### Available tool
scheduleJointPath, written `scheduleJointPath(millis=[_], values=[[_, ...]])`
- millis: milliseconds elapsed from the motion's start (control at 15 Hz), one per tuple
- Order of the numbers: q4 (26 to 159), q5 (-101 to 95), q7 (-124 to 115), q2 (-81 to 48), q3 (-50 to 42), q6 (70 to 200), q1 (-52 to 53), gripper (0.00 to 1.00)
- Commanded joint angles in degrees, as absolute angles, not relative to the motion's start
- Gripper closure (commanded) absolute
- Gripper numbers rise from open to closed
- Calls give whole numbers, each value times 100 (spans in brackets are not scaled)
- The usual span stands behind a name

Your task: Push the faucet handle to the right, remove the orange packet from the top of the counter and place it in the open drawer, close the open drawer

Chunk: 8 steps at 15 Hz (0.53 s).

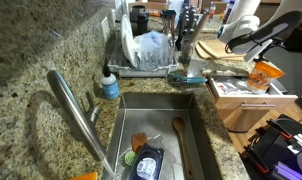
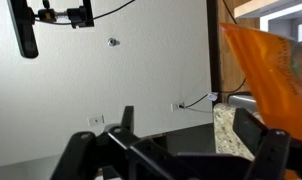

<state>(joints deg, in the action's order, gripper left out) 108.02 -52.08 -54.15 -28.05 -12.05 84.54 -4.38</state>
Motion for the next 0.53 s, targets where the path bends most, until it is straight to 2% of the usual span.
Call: scheduleJointPath(millis=[0, 333, 400, 467], values=[[10796, -5065, -5900, -2622, -1324, 8272, -720, 0], [10828, -5173, -5485, -2663, -1247, 8376, -906, 0], [10908, -5116, -5120, -2565, -1185, 8693, -1014, 11], [10943, -5078, -4942, -2506, -1180, 8912, -1070, 28]])
